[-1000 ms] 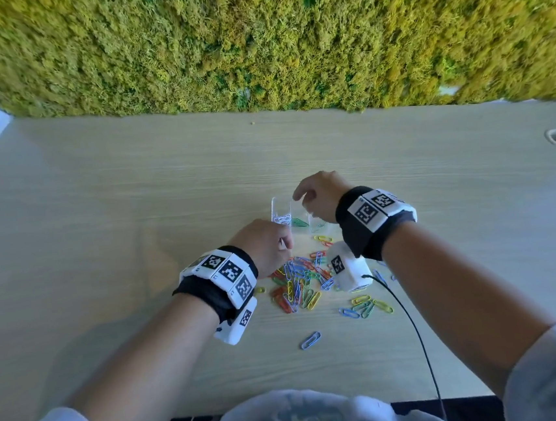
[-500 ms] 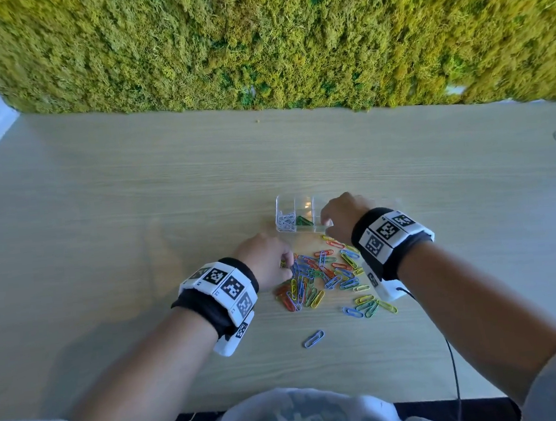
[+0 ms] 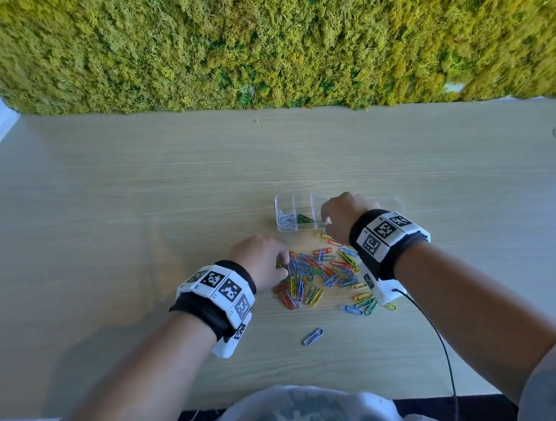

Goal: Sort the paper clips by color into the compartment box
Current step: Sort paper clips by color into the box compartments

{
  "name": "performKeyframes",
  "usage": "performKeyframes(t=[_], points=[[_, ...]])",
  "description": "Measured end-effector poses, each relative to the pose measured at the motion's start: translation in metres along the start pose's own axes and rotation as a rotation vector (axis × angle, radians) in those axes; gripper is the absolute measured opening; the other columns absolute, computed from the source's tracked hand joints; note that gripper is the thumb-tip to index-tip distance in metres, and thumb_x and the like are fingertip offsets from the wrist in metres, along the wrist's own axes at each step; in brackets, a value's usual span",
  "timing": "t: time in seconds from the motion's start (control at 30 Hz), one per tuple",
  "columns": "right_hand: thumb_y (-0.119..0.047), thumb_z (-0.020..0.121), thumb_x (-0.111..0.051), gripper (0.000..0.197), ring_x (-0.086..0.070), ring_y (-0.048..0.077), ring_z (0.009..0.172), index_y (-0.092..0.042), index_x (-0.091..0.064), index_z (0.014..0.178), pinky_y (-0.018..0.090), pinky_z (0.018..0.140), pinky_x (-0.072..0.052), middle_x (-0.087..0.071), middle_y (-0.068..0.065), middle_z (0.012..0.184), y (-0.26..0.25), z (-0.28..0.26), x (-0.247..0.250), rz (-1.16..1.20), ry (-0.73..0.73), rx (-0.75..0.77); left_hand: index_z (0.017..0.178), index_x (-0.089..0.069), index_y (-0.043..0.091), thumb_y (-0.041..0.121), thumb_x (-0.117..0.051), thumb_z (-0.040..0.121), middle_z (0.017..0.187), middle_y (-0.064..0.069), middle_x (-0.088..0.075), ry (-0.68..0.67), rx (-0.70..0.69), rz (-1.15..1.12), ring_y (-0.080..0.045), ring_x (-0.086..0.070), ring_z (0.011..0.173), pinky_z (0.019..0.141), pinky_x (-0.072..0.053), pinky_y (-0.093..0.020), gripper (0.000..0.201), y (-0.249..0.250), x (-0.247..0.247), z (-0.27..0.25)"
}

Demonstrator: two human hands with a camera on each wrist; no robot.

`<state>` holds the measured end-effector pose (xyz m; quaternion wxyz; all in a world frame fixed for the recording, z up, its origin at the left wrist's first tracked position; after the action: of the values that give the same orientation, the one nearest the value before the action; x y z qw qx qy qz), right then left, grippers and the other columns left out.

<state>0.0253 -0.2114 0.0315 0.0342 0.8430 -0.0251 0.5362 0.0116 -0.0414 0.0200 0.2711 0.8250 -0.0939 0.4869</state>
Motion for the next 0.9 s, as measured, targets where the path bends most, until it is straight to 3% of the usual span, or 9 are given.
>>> performKeyframes(t=[0.2, 0.4, 0.5, 0.6, 0.67, 0.73, 0.83, 0.9], points=[[-0.032, 0.09, -0.049, 0.025, -0.06, 0.026, 0.099, -0.022, -0.059, 0.11, 0.035, 0.082, -0.051, -0.063, 0.004, 0.108, -0.002, 0.0, 0.0, -0.053, -0.017, 0.025, 0.103, -0.066, 0.026, 0.023, -0.061, 0.081, 0.103, 0.003, -0.066, -0.016, 0.021, 0.021, -0.018, -0.06, 0.093, 0.08, -0.047, -0.028, 0.022, -0.008, -0.001, -0.004], [-0.027, 0.089, -0.056, 0.001, -0.057, 0.023, 0.089, -0.027, -0.055, 0.089, 0.033, 0.075, -0.051, -0.059, 0.0, 0.098, 0.005, -0.002, 0.005, 0.062, 0.001, -0.003, 0.101, -0.066, 0.029, 0.023, -0.062, 0.083, 0.098, 0.003, -0.065, -0.031, -0.055, 0.067, -0.019, -0.06, 0.091, 0.077, -0.048, -0.029, 0.02, -0.007, -0.004, -0.006], [-0.034, 0.087, -0.06, 0.013, -0.06, 0.025, 0.092, -0.029, -0.053, 0.077, 0.038, 0.082, -0.054, -0.058, 0.0, 0.096, 0.009, -0.001, 0.008, 0.147, 0.015, -0.033, 0.105, -0.065, 0.032, 0.029, -0.061, 0.086, 0.104, 0.003, -0.062, -0.046, -0.077, 0.124, -0.019, -0.059, 0.099, 0.08, -0.045, -0.032, 0.02, -0.005, -0.005, -0.004], [-0.033, 0.085, -0.063, 0.028, -0.06, 0.026, 0.089, -0.03, -0.046, 0.063, 0.034, 0.078, -0.052, -0.059, 0.002, 0.097, 0.012, 0.001, 0.017, 0.277, 0.115, -0.069, 0.111, -0.063, 0.032, 0.034, -0.059, 0.088, 0.11, 0.003, -0.059, -0.058, -0.094, 0.173, -0.019, -0.055, 0.107, 0.083, -0.044, -0.035, 0.024, -0.003, -0.004, -0.002], [-0.03, 0.085, -0.063, 0.023, -0.061, 0.026, 0.087, -0.029, -0.051, 0.065, 0.032, 0.076, -0.053, -0.063, 0.003, 0.097, 0.005, 0.002, 0.022, 0.325, 0.159, -0.037, 0.109, -0.064, 0.029, 0.034, -0.056, 0.09, 0.112, 0.003, -0.058, -0.058, -0.106, 0.195, -0.019, -0.055, 0.108, 0.084, -0.044, -0.036, 0.021, -0.002, -0.004, -0.002], [-0.026, 0.087, -0.06, 0.008, -0.062, 0.024, 0.089, -0.026, -0.061, 0.079, 0.031, 0.076, -0.053, -0.066, 0.003, 0.101, -0.005, 0.003, 0.023, 0.335, 0.152, 0.009, 0.106, -0.065, 0.027, 0.034, -0.054, 0.091, 0.111, 0.004, -0.058, -0.045, -0.117, 0.217, -0.018, -0.054, 0.106, 0.081, -0.043, -0.033, 0.02, 0.0, -0.003, -0.003], [-0.027, 0.088, -0.057, 0.016, -0.062, 0.024, 0.097, -0.022, -0.066, 0.101, 0.033, 0.083, -0.053, -0.065, 0.003, 0.109, -0.013, 0.005, 0.017, 0.35, 0.119, 0.023, 0.097, -0.067, 0.023, 0.03, -0.049, 0.09, 0.1, 0.005, -0.057, 0.001, -0.119, 0.218, -0.018, -0.057, 0.099, 0.073, -0.043, -0.03, 0.021, -0.001, -0.002, -0.003], [-0.025, 0.088, -0.057, 0.014, -0.062, 0.023, 0.096, -0.024, -0.067, 0.098, 0.033, 0.083, -0.054, -0.066, 0.001, 0.108, -0.014, 0.001, 0.016, 0.346, 0.142, 0.039, 0.09, -0.067, 0.022, 0.027, -0.048, 0.088, 0.091, 0.007, -0.053, 0.024, -0.099, 0.183, -0.017, -0.058, 0.093, 0.069, -0.041, -0.028, 0.02, -0.004, -0.001, -0.002]])
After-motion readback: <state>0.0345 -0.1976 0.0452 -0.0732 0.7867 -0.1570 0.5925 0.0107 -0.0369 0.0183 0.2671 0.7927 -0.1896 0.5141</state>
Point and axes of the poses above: each hand's wrist, its own z-axis towards the middle knuckle, its own x-axis out of the back of the hand, y = z × x, the point moved 4 cm from there along z, towards the middle knuckle
